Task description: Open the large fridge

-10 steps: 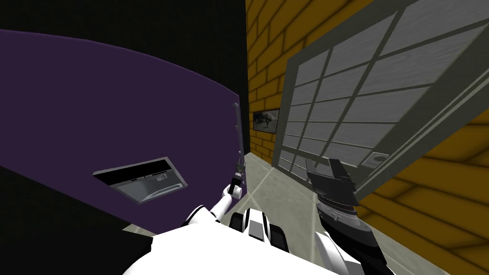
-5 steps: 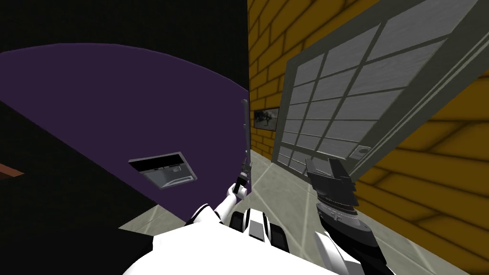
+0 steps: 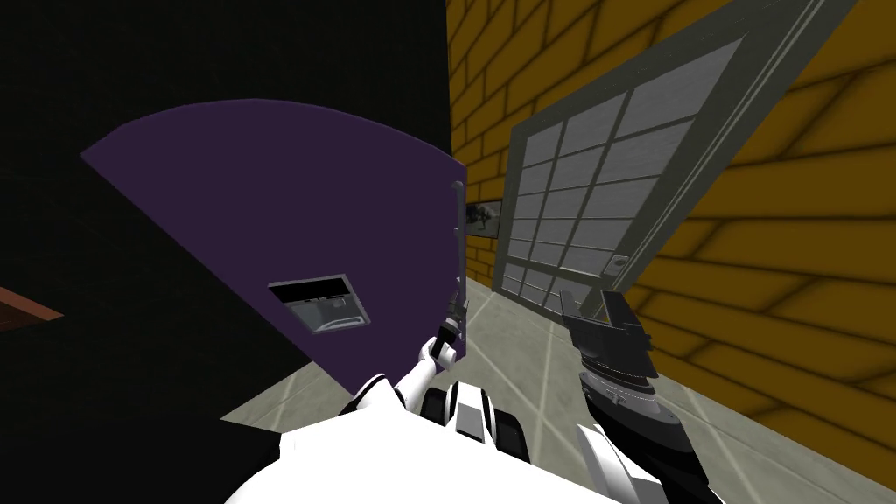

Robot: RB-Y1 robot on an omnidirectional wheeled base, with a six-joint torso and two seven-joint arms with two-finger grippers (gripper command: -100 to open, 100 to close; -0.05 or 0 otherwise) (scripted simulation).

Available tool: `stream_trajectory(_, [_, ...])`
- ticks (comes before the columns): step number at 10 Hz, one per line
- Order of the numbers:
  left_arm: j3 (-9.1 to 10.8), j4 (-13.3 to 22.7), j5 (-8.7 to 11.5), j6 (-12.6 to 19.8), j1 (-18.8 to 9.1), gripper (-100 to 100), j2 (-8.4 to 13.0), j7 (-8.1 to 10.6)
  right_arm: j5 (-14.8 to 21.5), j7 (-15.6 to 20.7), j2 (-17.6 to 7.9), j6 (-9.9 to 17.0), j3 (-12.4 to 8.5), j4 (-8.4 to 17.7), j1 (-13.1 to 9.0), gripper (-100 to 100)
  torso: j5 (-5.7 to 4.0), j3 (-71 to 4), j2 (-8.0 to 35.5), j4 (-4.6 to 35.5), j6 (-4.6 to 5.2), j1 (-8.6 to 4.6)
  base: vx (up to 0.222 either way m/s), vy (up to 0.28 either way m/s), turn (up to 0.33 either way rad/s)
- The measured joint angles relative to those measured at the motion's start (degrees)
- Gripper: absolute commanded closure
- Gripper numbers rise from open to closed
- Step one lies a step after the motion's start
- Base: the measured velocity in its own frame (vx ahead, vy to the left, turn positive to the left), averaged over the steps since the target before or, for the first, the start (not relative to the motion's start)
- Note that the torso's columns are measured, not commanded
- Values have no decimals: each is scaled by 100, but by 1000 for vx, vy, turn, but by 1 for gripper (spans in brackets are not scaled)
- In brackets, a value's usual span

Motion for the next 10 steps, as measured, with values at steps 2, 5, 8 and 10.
stream_trajectory(2, [-164,-11,-66,-3,8,100,-10,98,0,0,1,0,1,0,1,0,-3,-1,0,-1,-25,2,-253,51,-80])
stream_trajectory(5, [-488,4,-193,-28,-11,100,-22,297,0,0,0,0,0,0,0,0,-1,3,2,-2,0,-6,-263,58,-91])
stream_trajectory(8, [-723,63,-281,-87,-64,100,11,503,0,0,1,0,0,0,0,0,2,3,5,-4,7,-11,-211,35,-57])
stream_trajectory(10, [-806,79,-311,-84,-35,100,12,573,0,0,0,-1,0,0,2,0,3,-19,-30,-7,6,-6,-171,88,-76])
